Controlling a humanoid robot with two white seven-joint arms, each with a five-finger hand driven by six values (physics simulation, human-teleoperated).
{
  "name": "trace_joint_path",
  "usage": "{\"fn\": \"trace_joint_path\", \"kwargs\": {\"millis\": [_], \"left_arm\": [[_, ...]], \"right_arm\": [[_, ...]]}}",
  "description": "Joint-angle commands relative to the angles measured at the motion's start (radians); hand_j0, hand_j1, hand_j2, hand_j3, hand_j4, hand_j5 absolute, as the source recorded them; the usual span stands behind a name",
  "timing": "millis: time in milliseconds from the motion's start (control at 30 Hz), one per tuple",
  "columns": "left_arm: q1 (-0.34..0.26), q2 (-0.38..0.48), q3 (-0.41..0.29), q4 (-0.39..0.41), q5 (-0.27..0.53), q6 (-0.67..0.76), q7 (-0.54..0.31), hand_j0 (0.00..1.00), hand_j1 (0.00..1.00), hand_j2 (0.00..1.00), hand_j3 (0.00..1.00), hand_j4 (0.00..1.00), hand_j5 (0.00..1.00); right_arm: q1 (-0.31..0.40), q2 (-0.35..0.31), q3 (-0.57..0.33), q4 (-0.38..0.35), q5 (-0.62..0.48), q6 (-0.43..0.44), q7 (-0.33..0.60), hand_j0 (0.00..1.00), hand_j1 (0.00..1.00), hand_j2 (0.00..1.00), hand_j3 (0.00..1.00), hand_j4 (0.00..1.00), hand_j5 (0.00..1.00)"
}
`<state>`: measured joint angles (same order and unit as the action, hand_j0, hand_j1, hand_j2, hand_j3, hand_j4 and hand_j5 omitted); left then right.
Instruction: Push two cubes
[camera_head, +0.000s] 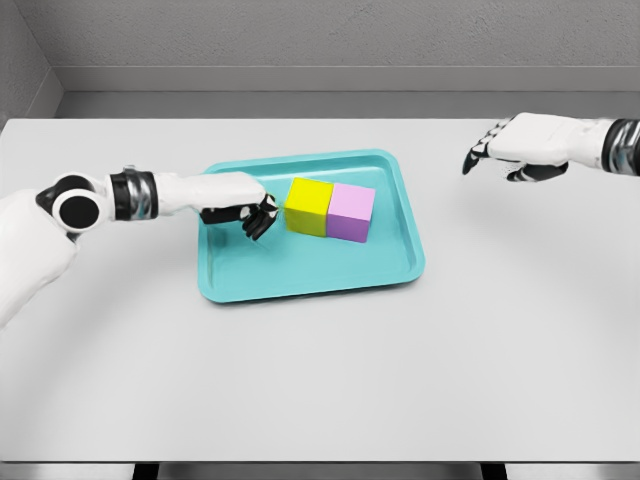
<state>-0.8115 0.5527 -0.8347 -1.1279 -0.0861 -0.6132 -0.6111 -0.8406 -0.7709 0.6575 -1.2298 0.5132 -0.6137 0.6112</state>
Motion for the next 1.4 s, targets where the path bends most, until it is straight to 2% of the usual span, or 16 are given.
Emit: {"fn": "trace_joint_path", "kwargs": {"millis": [0,67,100,167,200,233,333,400,533,667,767,900,967,1033,1067,1367], "left_arm": [[0.0,0.099,0.002,-0.076,0.091,0.002,0.0,0.09,0.09,0.09,0.09,0.09,0.09],[0.006,0.16,0.002,-0.159,0.132,0.002,0.0,0.09,0.09,0.09,0.09,0.09,0.09],[0.006,0.185,0.002,-0.164,0.16,0.002,0.0,0.09,0.09,0.09,0.09,0.09,0.09],[-0.006,0.118,0.026,-0.049,0.152,0.002,0.0,0.09,0.09,0.09,0.09,0.09,0.09],[-0.02,0.04,0.04,0.046,0.14,0.002,0.0,0.09,0.09,0.09,0.09,0.09,0.09],[-0.051,-0.043,0.045,0.141,0.085,0.002,0.0,0.08,0.08,0.08,0.08,0.08,0.08],[-0.095,-0.158,0.048,0.296,0.063,0.002,0.0,0.08,0.08,0.08,0.08,0.08,0.08],[-0.095,-0.211,0.083,0.382,0.008,0.002,0.0,0.08,0.08,0.08,0.08,0.08,0.08],[-0.094,-0.224,0.088,0.393,-0.007,0.002,0.0,0.07,0.07,0.07,0.07,0.07,0.07],[-0.091,-0.238,0.088,0.402,-0.029,0.002,0.0,0.06,0.06,0.06,0.06,0.06,0.06],[-0.091,-0.246,0.088,0.427,-0.034,0.002,0.0,0.06,0.06,0.06,0.06,0.06,0.06],[-0.089,-0.247,0.088,0.425,-0.044,0.002,0.0,0.06,0.06,0.06,0.06,0.06,0.06],[-0.087,-0.255,0.086,0.424,-0.044,0.002,0.0,0.06,0.06,0.06,0.06,0.06,0.06],[-0.086,-0.257,0.086,0.424,-0.044,0.002,0.0,0.06,0.06,0.06,0.06,0.06,0.06],[-0.086,-0.257,0.086,0.425,-0.044,0.002,0.0,0.06,0.06,0.06,0.06,0.06,0.06],[-0.083,-0.266,0.085,0.421,-0.044,0.002,0.0,0.06,0.06,0.06,0.06,0.06,0.06]], "right_arm": [[0.002,-0.013,-0.018,0.0,-0.005,0.003,0.0,1.0,1.0,1.0,1.0,1.0,1.0],[0.018,-0.016,-0.027,0.001,-0.005,0.003,0.0,1.0,1.0,1.0,1.0,1.0,1.0],[0.028,-0.016,-0.047,0.001,-0.005,0.003,0.0,1.0,1.0,1.0,1.0,1.0,1.0],[0.026,-0.021,-0.059,0.019,-0.012,0.003,0.0,1.0,1.0,1.0,1.0,1.0,1.0],[0.026,-0.051,-0.059,0.023,-0.013,0.003,0.0,1.0,1.0,1.0,1.0,1.0,1.0],[0.026,-0.061,-0.067,0.023,-0.024,0.003,0.0,1.0,1.0,1.0,1.0,1.0,1.0],[0.032,-0.065,-0.068,0.023,-0.038,0.003,0.0,1.0,1.0,1.0,1.0,1.0,1.0],[0.04,-0.099,-0.067,0.021,-0.058,0.003,0.0,1.0,1.0,1.0,1.0,1.0,1.0],[0.089,-0.11,-0.068,0.021,-0.064,0.003,0.0,1.0,1.0,1.0,1.0,1.0,1.0],[0.087,-0.116,-0.067,0.016,-0.099,0.003,0.0,1.0,1.0,1.0,1.0,1.0,1.0],[0.084,-0.206,-0.068,-0.003,-0.165,0.003,0.0,1.0,1.0,1.0,1.0,1.0,1.0],[0.083,-0.222,-0.067,-0.008,-0.182,0.003,0.0,1.0,1.0,1.0,1.0,1.0,1.0],[0.077,-0.222,-0.067,-0.037,-0.185,0.003,0.0,1.0,1.0,1.0,1.0,1.0,1.0],[0.075,-0.28,-0.067,-0.099,-0.268,0.003,0.0,1.0,1.0,1.0,1.0,1.0,1.0],[0.075,-0.288,-0.067,-0.135,-0.289,0.003,0.0,1.0,1.0,1.0,1.0,1.0,1.0],[0.107,-0.286,-0.056,-0.145,-0.289,0.003,0.0,1.0,1.0,1.0,1.0,1.0,1.0]]}}
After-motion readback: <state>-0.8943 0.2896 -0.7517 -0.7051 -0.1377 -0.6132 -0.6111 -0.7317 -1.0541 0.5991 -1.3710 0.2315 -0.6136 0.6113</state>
